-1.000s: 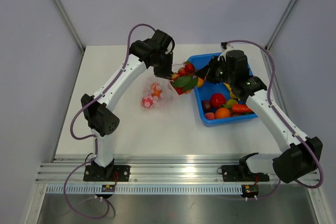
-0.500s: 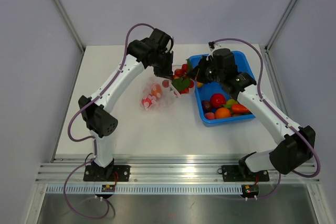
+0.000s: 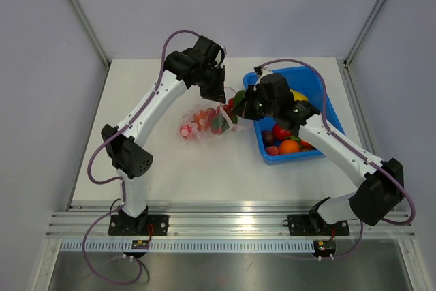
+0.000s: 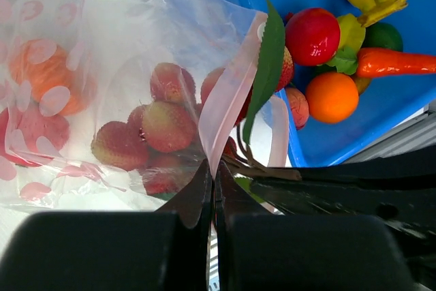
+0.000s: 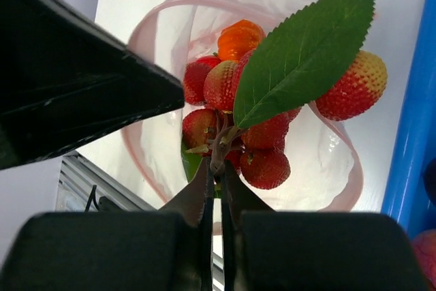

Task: Place the food in the zip-top bag and seal the zipper
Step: Place the fake fruit in the zipper food storage bag.

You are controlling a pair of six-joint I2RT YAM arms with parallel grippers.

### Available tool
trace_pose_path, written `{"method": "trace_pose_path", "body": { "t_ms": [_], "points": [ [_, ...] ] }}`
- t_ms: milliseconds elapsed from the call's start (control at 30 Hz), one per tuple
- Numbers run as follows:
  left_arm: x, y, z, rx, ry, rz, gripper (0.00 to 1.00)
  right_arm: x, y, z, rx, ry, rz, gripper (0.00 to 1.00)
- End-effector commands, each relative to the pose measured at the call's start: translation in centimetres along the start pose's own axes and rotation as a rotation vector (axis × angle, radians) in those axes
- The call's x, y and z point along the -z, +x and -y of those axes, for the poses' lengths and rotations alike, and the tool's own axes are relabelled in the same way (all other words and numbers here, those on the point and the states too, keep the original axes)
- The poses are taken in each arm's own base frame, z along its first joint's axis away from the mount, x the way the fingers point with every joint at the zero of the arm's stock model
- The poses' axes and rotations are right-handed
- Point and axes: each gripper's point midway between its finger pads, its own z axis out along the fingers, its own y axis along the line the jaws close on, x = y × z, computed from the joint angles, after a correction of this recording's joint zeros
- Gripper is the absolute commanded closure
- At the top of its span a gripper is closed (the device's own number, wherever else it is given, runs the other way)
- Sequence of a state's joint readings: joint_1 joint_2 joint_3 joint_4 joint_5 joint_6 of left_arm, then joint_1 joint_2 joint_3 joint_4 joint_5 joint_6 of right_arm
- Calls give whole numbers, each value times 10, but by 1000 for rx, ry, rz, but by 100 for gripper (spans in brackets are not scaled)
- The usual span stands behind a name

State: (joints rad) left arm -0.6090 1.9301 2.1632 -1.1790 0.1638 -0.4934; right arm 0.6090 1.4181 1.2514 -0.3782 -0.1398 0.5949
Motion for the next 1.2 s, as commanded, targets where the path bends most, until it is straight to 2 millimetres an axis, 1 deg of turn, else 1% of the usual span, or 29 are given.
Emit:
{"method": "trace_pose_path", "body": {
  "t_ms": [0, 100, 133, 267, 400, 500, 600, 700, 733, 800, 833, 867, 900, 933, 967, 1133, 1167],
  "points": [
    [14, -14, 15, -20, 75, 61, 100, 37, -39, -42, 41, -113, 133, 100],
    [9, -13, 11, -20, 64, 54, 100, 49, -46, -52, 59, -139, 157, 100],
    [7, -14, 8, -15, 57, 51, 100, 56, -49, -58, 63, -154, 170, 100],
    [-4, -8, 3, 2, 49, 21, 100, 70, -56, -71, 74, -188, 191, 100],
    [-4, -9, 3, 2, 49, 22, 100, 73, -52, -79, 90, -204, 182, 100],
    [-4, -9, 2, 0, 46, 22, 100, 70, -49, -78, 91, -202, 172, 100],
    [-3, -8, 3, 2, 49, 21, 100, 60, -42, -78, 87, -205, 150, 100],
    [2, -9, 6, -2, 62, 29, 100, 40, -29, -68, 77, -184, 107, 100],
    [5, -10, 7, -2, 69, 35, 100, 28, -20, -60, 68, -171, 82, 100],
    [9, -10, 10, -6, 85, 39, 100, 14, -10, -53, 62, -164, 53, 100],
    [11, -10, 12, -10, 94, 42, 100, 1, -1, -48, 54, -155, 19, 100],
    [14, -10, 14, -11, 102, 45, 100, -7, 7, -42, 49, -145, -9, 100],
    [18, -10, 17, -13, 116, 50, 100, -15, 11, -39, 49, -141, -19, 100],
    [20, -11, 18, -15, 120, 54, 100, -26, 17, -30, 45, -108, -37, 100],
    [22, -12, 18, -15, 123, 58, 100, -31, 21, -23, 43, -88, -44, 100],
    [35, -11, 21, -27, 143, 73, 100, -46, 22, -6, 36, -16, -32, 100],
    [36, -11, 21, -25, 144, 77, 100, -46, 16, -11, 39, -22, -22, 100]
  ]
}}
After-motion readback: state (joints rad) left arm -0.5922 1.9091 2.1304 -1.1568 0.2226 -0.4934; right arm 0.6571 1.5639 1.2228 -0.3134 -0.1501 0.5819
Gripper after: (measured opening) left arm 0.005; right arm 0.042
